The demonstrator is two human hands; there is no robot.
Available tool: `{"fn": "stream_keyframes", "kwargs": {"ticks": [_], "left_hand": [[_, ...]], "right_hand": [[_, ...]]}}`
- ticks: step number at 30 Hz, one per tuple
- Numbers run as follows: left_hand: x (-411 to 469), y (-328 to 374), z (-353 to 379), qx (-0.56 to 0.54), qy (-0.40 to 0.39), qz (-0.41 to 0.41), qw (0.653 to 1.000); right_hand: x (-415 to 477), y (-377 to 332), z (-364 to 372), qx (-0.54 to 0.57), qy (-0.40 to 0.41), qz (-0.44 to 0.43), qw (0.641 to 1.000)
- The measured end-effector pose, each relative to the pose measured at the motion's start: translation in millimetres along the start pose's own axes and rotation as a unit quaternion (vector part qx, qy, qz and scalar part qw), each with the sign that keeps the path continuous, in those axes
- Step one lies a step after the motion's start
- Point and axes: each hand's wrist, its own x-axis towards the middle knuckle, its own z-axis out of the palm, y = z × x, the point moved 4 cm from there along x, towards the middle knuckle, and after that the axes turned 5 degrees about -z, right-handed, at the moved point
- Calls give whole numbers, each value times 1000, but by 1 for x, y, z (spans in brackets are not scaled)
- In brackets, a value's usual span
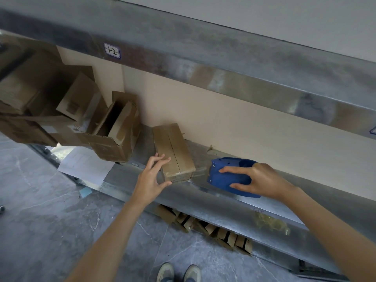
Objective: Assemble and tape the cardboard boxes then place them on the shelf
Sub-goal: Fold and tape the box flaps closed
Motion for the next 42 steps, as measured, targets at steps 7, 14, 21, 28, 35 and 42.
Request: {"fn": "stream_keyframes", "kwargs": {"ticks": [7, 14, 21, 28, 35, 42], "left_hand": [[2, -3, 2, 6, 0, 3, 1000], [1, -2, 2, 2, -2, -3, 1000], [2, -1, 1, 0, 0, -4, 1000], [2, 4, 0, -12, -18, 1, 1000], [1, 5, -1, -19, -17, -14, 1000], [2, 5, -1, -22, -15, -23, 999]], "right_hand": [[13, 4, 7, -7, 0, 7, 1000], [33, -4, 19, -49, 15, 20, 999], [48, -32, 23, -90, 35, -3, 995], [68, -43, 34, -79, 118, -25, 990], [79, 3, 61, 67, 91, 143, 983], [80, 36, 90, 167, 78, 160, 970]]}}
